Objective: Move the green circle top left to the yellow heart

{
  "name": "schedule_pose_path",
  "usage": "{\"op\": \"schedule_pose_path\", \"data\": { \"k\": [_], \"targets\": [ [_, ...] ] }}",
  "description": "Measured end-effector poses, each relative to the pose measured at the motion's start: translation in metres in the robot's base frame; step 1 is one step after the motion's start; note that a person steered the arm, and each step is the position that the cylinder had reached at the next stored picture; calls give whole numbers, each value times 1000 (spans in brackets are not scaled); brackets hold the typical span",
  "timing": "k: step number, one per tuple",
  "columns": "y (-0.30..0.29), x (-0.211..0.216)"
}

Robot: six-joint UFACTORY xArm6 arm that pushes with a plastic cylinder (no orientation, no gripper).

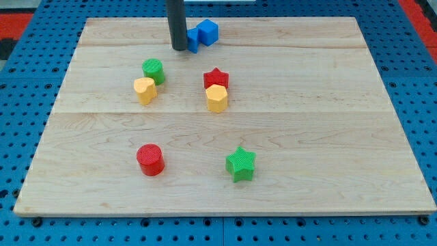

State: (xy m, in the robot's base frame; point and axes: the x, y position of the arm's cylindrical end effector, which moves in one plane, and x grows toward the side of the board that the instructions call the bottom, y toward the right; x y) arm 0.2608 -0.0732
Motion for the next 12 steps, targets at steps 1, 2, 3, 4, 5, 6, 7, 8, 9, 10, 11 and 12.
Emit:
{"op": "schedule_pose_path", "data": {
  "k": [1,2,3,4,5,6,7,8,9,10,11,12],
  "targets": [
    [17,9],
    [13,8],
    [16,18],
    [25,43],
    [25,44],
    [22,62],
    [25,111],
    [4,121],
    [4,119],
    [-42,104],
    [-53,62],
    [-106,24]
  ]
}}
